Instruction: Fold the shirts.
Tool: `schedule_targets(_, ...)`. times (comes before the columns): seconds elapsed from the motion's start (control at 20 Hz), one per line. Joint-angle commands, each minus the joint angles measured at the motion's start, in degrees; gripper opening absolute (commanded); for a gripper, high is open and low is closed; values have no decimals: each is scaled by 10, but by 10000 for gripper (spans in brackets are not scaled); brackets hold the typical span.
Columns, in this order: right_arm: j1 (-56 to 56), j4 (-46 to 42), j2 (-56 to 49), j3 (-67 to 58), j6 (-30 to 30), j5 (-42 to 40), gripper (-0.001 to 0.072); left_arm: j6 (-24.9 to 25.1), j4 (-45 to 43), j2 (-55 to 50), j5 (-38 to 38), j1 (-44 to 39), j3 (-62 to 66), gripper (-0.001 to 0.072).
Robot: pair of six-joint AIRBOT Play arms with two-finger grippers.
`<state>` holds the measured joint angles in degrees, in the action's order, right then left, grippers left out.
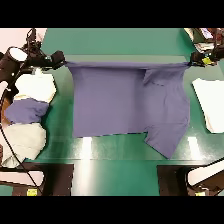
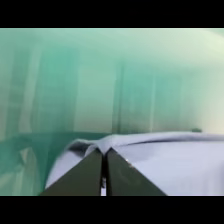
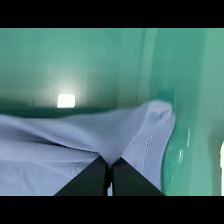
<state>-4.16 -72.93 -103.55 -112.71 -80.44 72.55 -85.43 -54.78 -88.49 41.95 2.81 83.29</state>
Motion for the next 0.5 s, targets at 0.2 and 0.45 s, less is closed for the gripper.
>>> schedule_targets(0.2, -9, -8, 17, 71, 0, 27, 12, 49, -56, -19, 153, -6, -7, 21)
schedule_targets(0.45, -7, -7, 66, 233, -1, -12, 13, 49, -70, -19, 132, -25, -100, 22)
